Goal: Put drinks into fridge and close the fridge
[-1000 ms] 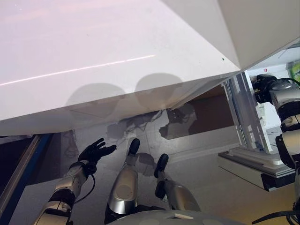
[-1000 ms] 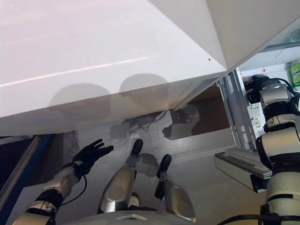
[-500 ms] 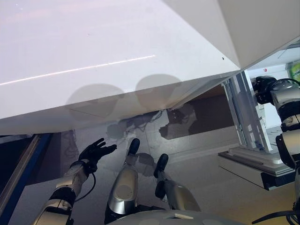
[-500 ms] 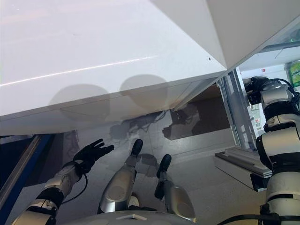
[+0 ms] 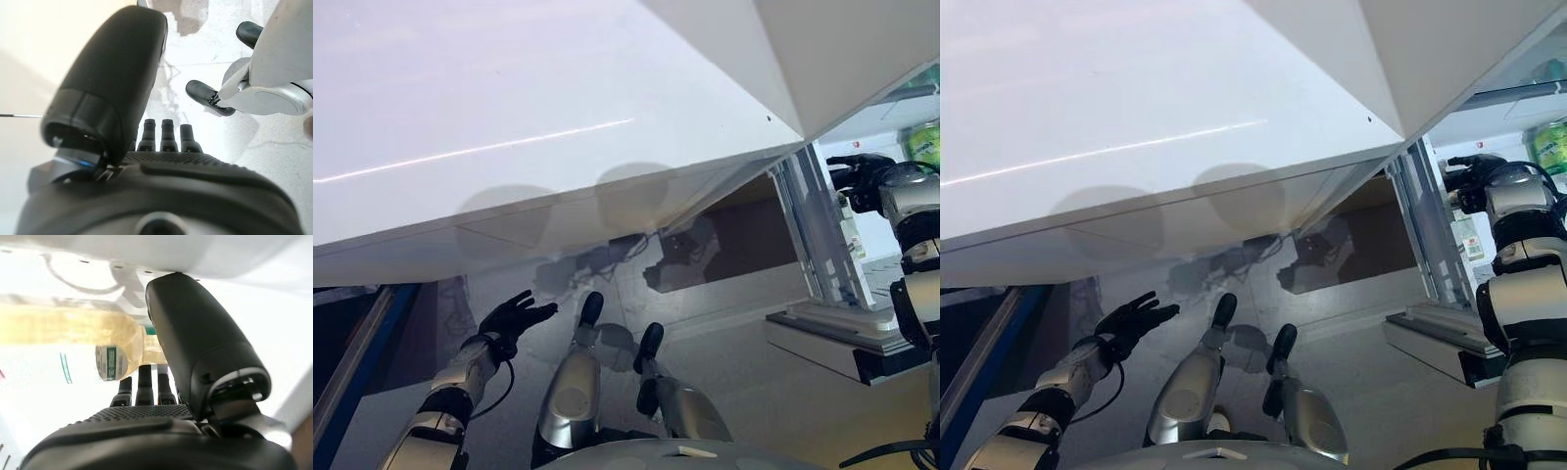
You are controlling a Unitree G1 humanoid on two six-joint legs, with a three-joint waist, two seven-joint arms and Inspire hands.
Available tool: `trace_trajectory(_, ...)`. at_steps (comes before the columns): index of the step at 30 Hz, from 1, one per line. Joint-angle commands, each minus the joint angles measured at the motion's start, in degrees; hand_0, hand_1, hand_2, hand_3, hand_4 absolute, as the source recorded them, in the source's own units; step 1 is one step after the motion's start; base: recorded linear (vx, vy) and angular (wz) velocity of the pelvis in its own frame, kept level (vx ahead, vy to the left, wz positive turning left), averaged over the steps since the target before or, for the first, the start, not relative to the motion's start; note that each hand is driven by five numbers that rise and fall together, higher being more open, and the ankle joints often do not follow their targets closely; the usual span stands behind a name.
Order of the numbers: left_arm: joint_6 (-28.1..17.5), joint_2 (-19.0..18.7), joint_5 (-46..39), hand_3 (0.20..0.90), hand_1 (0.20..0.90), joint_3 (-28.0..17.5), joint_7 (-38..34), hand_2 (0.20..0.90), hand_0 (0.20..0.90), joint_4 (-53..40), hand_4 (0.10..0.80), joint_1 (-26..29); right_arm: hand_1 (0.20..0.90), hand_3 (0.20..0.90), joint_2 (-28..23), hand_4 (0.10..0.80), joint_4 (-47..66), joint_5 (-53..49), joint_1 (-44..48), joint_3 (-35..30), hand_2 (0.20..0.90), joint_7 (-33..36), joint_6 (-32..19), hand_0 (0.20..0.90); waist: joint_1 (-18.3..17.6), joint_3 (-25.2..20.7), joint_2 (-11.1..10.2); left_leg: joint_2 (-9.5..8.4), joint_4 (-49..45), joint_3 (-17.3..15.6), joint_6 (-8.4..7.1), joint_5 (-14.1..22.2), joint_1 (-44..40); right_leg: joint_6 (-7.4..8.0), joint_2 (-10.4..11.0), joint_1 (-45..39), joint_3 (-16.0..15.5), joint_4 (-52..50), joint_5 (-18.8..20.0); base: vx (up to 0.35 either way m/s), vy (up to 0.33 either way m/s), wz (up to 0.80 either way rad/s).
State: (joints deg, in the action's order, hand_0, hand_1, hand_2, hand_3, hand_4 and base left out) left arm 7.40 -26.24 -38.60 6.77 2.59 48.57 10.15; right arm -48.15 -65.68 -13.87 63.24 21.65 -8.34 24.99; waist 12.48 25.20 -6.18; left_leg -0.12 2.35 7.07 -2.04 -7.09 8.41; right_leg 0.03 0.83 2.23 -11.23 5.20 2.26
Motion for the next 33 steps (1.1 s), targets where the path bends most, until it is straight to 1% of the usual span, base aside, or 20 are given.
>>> trace_trajectory(1, -0.8, -1.1, -0.1, 0.9, 0.9, 1.1, 0.1, 0.9, 0.9, 0.9, 0.8, -3.2, 0.9, 0.9, -4.6, 0.8, 4.3, -3.4, 0.9, 1.7, 0.9, 4.5, -2.9, 0.9, -1.6, -5.7, 0.2, -1.96, -0.1, -3.6, 2.57, 5.2, 0.1, 2.76, 0.5, 5.0, 2.2, -5.4, 0.5, 0.025, 0.056, -0.03)
trace_trajectory(8, -0.6, 0.0, 2.1, 0.9, 0.9, 0.7, 1.1, 0.9, 0.9, 3.0, 0.8, -4.7, 0.9, 0.9, -7.7, 0.8, 8.8, -5.6, -2.8, -2.3, 0.9, 3.9, -9.0, 0.9, -3.3, -9.1, 0.5, -1.99, 0.1, -4.2, 2.66, 5.9, -2.5, 2.89, 0.9, 2.9, 2.7, -5.2, 0.1, 0.044, 0.03, -0.07)
trace_trajectory(10, -0.4, 0.2, 3.1, 0.9, 0.9, 0.1, 1.7, 0.9, 0.9, 4.4, 0.8, -5.5, 0.9, 0.9, -9.2, 0.8, 13.0, -6.2, -4.8, -3.8, 0.9, 4.2, -11.2, 0.9, -4.4, -10.8, 0.6, -1.95, 0.4, -4.6, 2.63, 6.1, -3.9, 3.0, 1.0, 1.9, 3.1, -4.9, -0.1, 0.085, 0.036, -0.06)
trace_trajectory(15, -0.5, 1.1, 4.2, 0.9, 0.9, -1.2, 3.0, 0.9, 0.9, 6.1, 0.8, -7.5, 0.9, 0.9, -12.0, 0.8, 24.1, -7.6, -10.8, -8.9, 0.9, 5.3, -12.8, 0.9, -6.5, -13.8, 1.4, -2.06, 0.9, -5.2, 2.75, 6.8, -6.3, 3.13, 1.1, 0.3, 4.3, -4.5, -0.4, 0.052, 0.042, -0.08)
trace_trajectory(18, -0.7, 1.8, 4.6, 0.9, 0.9, -1.6, 3.3, 0.9, 0.9, 6.5, 0.8, -8.1, 0.9, 0.9, -12.2, 0.8, 29.2, -7.3, -14.6, -12.8, 0.9, 6.1, -15.2, 0.9, -7.6, -15.1, 1.9, -2.09, 1.2, -5.4, 2.87, 7.1, -7.4, 3.16, 1.1, -0.4, 5.0, -4.3, -0.7, 0.045, 0.036, -0.08)
trace_trajectory(19, -0.8, 2.5, 5.2, 0.9, 0.9, -2.0, 3.6, 0.9, 0.9, 6.8, 0.8, -8.6, 0.9, 0.9, -12.0, 0.8, 34.3, -5.9, -17.2, -15.8, 0.9, 7.5, -16.9, 0.9, -8.5, -16.1, 2.4, -2.06, 1.4, -5.7, 2.91, 7.3, -8.1, 3.23, 1.1, -1.0, 5.5, -4.1, -0.9, 0.055, 0.039, -0.06)
trace_trajectory(21, -0.7, 2.8, 5.5, 0.9, 0.9, -2.3, 3.6, 0.9, 0.9, 6.8, 0.8, -9.0, 0.9, 0.9, -11.8, 0.8, 38.7, -5.1, -19.8, -18.4, 0.9, 8.8, -17.4, 0.9, -9.0, -16.7, 2.6, -2.04, 1.5, -5.9, 2.98, 7.5, -8.6, 3.26, 1.0, -1.4, 5.8, -3.9, -1.0, 0.029, 0.025, -0.08)
trace_trajectory(22, -0.6, 3.5, 5.7, 0.9, 0.9, -2.8, 3.6, 0.9, 0.9, 6.6, 0.8, -9.5, 0.9, 0.9, -11.2, 0.8, 44.6, -4.2, -23.2, -21.8, 0.9, 10.9, -18.5, 0.9, -10.0, -17.4, 3.1, -2.0, 1.6, -6.1, 3.07, 7.6, -9.1, 3.33, 0.9, -1.7, 6.4, -3.8, -1.0, 0.012, 0.02, -0.17)
trace_trajectory(25, -1.1, 4.7, 6.6, 0.9, 0.9, -4.1, 4.1, 0.9, 0.9, 6.6, 0.8, -10.6, 0.9, 0.9, -8.6, 0.8, 54.9, -2.9, -30.6, -28.6, 0.9, 16.4, -23.7, 0.9, -11.6, -18.6, 3.7, -1.89, 1.9, -6.6, 3.2, 8.0, -9.9, 3.39, 0.7, -2.2, 7.3, -3.5, -1.2, -0.015, 0.006, -0.13)
trace_trajectory(28, -1.6, 5.9, 7.6, 0.9, 0.9, -5.4, 4.5, 0.9, 0.9, 6.0, 0.8, -11.8, 0.9, 0.9, -4.5, 0.8, 64.6, -0.2, -38.4, -35.2, 0.9, 21.9, -29.3, 0.9, -13.2, -19.4, 4.2, -1.74, 2.1, -7.2, 3.25, 8.4, -10.6, 3.53, 0.6, -2.6, 8.1, -3.1, -1.3, -0.06, -0.008, -0.09)
trace_trajectory(29, -1.7, 6.0, 7.7, 0.9, 0.9, -5.4, 4.6, 0.9, 0.9, 5.9, 0.8, -11.8, 0.9, 0.9, -4.1, 0.8, 65.3, 0.1, -39.1, -35.8, 0.9, 22.5, -29.6, 0.9, -13.3, -19.4, 4.2, -1.72, 2.1, -7.3, 3.25, 8.4, -10.6, 3.53, 0.6, -2.6, 8.1, -3.1, -1.4, -0.1, -0.017, -0.18)
trace_trajectory(30, -2.2, 6.8, 8.5, 0.9, 0.9, -5.9, 4.9, 0.9, 0.9, 5.3, 0.8, -12.5, 0.9, 0.9, -1.8, 0.8, 69.2, 1.9, -43.3, -38.8, 0.9, 25.8, -33.6, 0.9, -14.1, -19.7, 4.5, -1.62, 2.2, -7.6, 3.29, 8.6, -11.0, 3.64, 0.6, -2.9, 8.4, -3.0, -1.4, -0.1, -0.019, -0.19)
trace_trajectory(31, -2.7, 7.3, 9.1, 0.9, 0.9, -6.2, 5.2, 0.9, 0.9, 5.0, 0.8, -12.9, 0.9, 0.9, -0.5, 0.8, 71.7, 2.5, -45.8, -40.8, 0.9, 28.0, -35.2, 0.9, -14.6, -19.9, 4.7, -1.6, 2.3, -7.8, 3.3, 8.7, -11.2, 3.72, 0.5, -3.0, 8.6, -3.0, -1.4, -0.119, -0.024, -0.16)
trace_trajectory(33, -3.2, 7.6, 9.5, 0.9, 0.9, -6.2, 5.6, 0.9, 0.9, 4.8, 0.8, -13.2, 0.9, 0.9, 0.8, 0.8, 73.6, 2.7, -48.2, -42.7, 0.9, 30.3, -37.0, 0.9, -14.9, -20.1, 4.8, -1.52, 2.3, -8.1, 3.28, 8.8, -11.4, 3.78, 0.5, -3.2, 8.7, -2.9, -1.4, -0.1, -0.022, -0.09)
